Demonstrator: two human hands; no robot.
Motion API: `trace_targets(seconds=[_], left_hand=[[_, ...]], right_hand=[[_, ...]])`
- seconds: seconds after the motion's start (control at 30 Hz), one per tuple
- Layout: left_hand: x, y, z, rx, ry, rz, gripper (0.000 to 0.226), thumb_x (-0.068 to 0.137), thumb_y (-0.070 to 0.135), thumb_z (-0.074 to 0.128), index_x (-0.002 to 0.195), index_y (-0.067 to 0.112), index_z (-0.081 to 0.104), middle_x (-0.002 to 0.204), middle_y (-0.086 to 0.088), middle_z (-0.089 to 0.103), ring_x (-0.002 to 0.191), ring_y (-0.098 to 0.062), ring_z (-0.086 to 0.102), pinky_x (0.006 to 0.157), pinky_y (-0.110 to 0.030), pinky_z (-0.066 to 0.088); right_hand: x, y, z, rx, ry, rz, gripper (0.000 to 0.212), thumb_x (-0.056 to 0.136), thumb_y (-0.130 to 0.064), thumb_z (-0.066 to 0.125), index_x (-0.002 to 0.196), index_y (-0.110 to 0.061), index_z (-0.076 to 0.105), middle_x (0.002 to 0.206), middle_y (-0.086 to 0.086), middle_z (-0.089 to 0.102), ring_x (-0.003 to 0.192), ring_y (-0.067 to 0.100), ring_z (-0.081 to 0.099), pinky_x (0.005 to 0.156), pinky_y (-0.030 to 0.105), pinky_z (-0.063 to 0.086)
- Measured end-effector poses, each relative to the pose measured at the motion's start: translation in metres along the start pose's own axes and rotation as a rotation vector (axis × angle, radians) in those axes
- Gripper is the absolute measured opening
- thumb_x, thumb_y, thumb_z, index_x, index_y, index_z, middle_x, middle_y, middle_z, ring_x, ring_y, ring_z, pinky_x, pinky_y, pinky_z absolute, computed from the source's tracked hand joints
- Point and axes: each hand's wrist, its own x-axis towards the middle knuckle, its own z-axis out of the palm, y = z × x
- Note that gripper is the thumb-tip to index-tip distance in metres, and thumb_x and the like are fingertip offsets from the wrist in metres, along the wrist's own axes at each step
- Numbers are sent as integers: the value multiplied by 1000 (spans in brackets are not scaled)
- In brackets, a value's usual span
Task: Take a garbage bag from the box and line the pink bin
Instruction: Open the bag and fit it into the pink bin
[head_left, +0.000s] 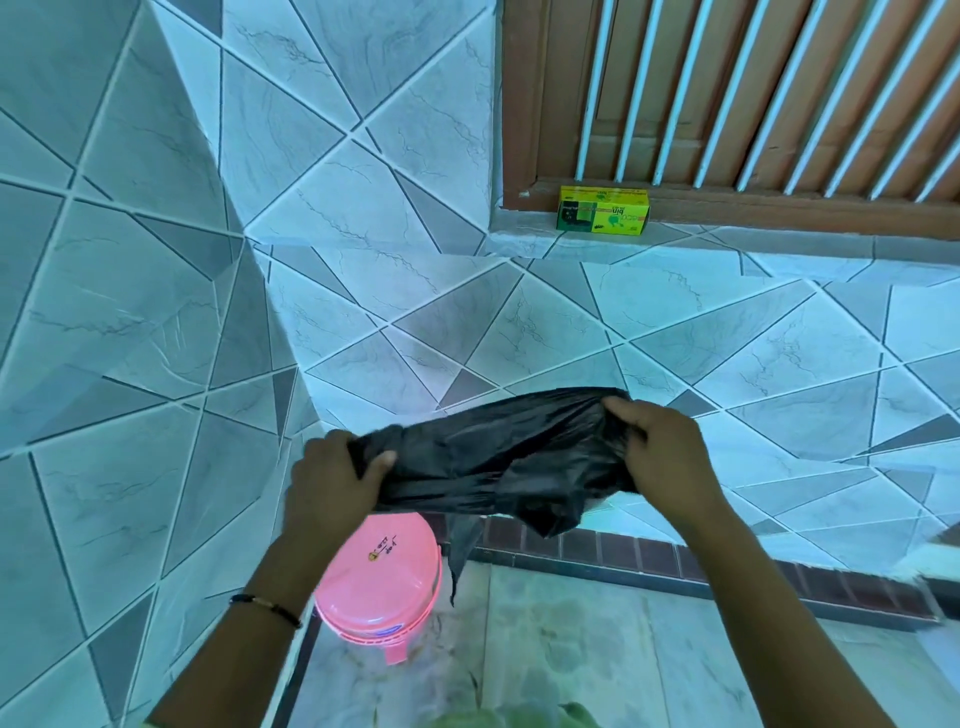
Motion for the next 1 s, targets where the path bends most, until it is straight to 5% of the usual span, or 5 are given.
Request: trace_targets(seconds=[0.33, 0.57, 0.7, 0.83, 1.0], left_hand=[[-39, 81, 36, -514, -280, 479, 89, 68, 54, 67, 142, 32, 23, 145, 8, 38, 134, -6, 34, 110, -27, 30], [-3, 66, 26, -372, -106, 333, 20, 75, 11, 70, 85, 23, 58, 58, 2, 54, 51, -13, 51, 57, -26, 46], [19, 63, 7, -304, -20, 305, 27, 72, 2, 65, 83, 24, 55, 56, 5, 48, 53, -21, 50, 56, -31, 45], [25, 53, -5, 60, 12, 475, 38, 73, 7, 61, 106, 25, 54, 84, 5, 55, 74, -23, 54, 62, -29, 42], [24, 26, -9, 341, 58, 280, 25, 80, 10, 47, 99, 24, 56, 94, -6, 67, 91, -32, 62, 72, -35, 45]], right_hand=[[-9, -35, 9, 555, -385, -125, 43, 90, 9, 44, 95, -22, 74, 100, 0, 74, 95, 12, 69, 87, 28, 53], [-5, -21, -31, 839, -688, -67, 23, 79, 0, 62, 94, -11, 75, 90, 3, 75, 83, 13, 69, 73, 20, 53], [-6, -16, -36, 290, -864, -169, 28, 78, 1, 68, 101, -15, 74, 94, -13, 72, 97, 3, 65, 83, 12, 44], [10, 10, -17, -551, -599, -236, 52, 80, 8, 45, 103, -31, 70, 86, -11, 49, 99, 17, 59, 75, 25, 40], [38, 56, -30, -609, -365, -75, 53, 83, 0, 49, 116, -39, 62, 126, 3, 58, 110, 25, 57, 88, 31, 46]])
